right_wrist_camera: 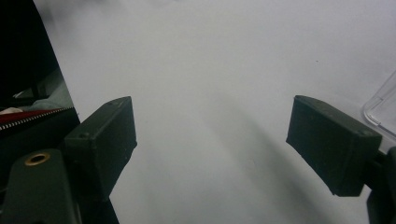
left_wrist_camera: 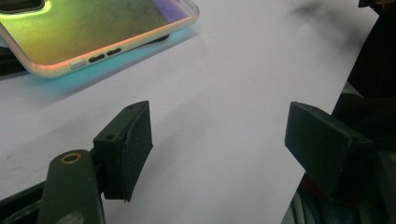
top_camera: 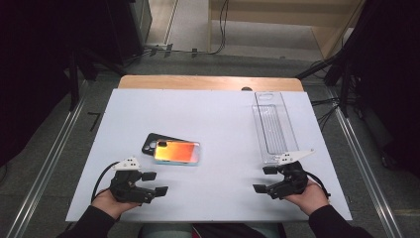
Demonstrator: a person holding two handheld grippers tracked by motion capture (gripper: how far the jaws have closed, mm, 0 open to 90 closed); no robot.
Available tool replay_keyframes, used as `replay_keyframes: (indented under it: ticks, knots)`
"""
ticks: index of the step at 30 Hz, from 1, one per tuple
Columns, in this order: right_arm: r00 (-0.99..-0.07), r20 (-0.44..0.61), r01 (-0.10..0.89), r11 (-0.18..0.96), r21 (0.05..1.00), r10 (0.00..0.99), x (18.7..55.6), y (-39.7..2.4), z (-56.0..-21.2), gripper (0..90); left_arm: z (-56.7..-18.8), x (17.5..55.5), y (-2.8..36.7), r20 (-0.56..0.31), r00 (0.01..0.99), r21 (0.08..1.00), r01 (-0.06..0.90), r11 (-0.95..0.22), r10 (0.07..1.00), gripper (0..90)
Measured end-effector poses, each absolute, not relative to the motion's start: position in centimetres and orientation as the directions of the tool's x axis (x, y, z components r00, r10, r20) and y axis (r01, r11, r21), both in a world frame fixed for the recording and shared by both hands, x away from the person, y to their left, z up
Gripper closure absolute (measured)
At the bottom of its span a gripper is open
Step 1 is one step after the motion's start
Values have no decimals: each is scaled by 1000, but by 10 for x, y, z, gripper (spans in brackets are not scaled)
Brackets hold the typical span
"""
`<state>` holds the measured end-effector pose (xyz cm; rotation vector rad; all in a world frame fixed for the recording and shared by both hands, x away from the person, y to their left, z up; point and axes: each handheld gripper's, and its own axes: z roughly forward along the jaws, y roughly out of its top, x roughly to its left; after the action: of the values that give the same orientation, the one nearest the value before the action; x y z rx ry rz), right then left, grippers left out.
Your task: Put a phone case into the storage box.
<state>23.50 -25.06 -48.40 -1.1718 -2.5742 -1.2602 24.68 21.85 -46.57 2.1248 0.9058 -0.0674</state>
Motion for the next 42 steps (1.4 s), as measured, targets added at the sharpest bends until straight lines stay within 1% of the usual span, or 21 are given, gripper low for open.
replay_keyframes:
  ticks: [12, 30, 42]
  knots:
    - [-711, 348, 650, 381, 658, 611, 240, -252, -488, 139, -468, 252, 216, -346, 733, 648, 638, -416, 586, 230]
    - [-738, 335, 616, 383, 688, 586, 236, -246, -482, 139, -466, 248, 223, -357, 730, 661, 638, -394, 582, 243]
    - [-730, 336, 624, 378, 684, 595, 235, -248, -482, 139, -465, 249, 221, -357, 731, 660, 638, -398, 581, 243]
